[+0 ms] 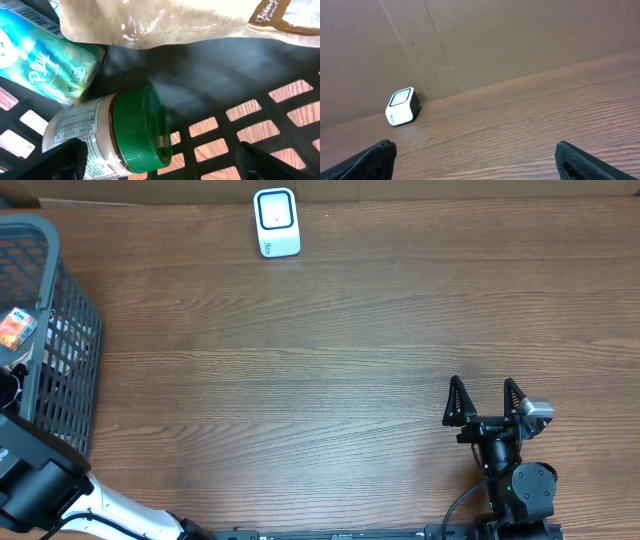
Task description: Scan the item barcode
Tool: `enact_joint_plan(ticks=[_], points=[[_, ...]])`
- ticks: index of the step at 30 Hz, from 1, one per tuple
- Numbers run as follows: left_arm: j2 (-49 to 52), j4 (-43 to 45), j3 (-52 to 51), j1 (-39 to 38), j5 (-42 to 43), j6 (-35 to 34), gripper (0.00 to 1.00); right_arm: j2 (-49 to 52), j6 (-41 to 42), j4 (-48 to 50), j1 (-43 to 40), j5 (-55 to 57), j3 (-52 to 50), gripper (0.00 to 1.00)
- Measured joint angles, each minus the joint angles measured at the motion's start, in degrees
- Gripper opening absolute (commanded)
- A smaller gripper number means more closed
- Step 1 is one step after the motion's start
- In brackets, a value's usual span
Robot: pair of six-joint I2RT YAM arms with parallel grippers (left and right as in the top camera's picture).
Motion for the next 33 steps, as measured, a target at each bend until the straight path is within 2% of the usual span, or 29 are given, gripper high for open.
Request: enact_joint_plan(ticks=[6,14,19,22,25,33], points=[[0.0,-1.3,0.0,0.0,-0.2,2.3,1.0,0.0,0.0,0.0,0.0,0.0,0.0,1.0],[0.0,-1.7,0.0,0.0,-4.4,3.8,0.73,0.0,0.0,0.0,0.0,0.0,0.0,1.0],[0.0,-0.8,0.0,0.0,-6.4,3.7,0.64,0.0,0.0,0.0,0.0,0.0,0.0,1.0],[0.0,0.2,0.0,0.0,-6.9,3.1,0.63,0.0,0.0,0.0,0.0,0.0,0.0,1.0],[0.0,2.9,0.0,0.0,-7.1,2.8,0.68,0.0,0.0,0.0,0.0,0.0,0.0,1.0],[0.0,15.4,-0.1,0.0,-7.1,1.5,0.73,0.0,0.0,0.0,0.0,0.0,0.0,1.0]])
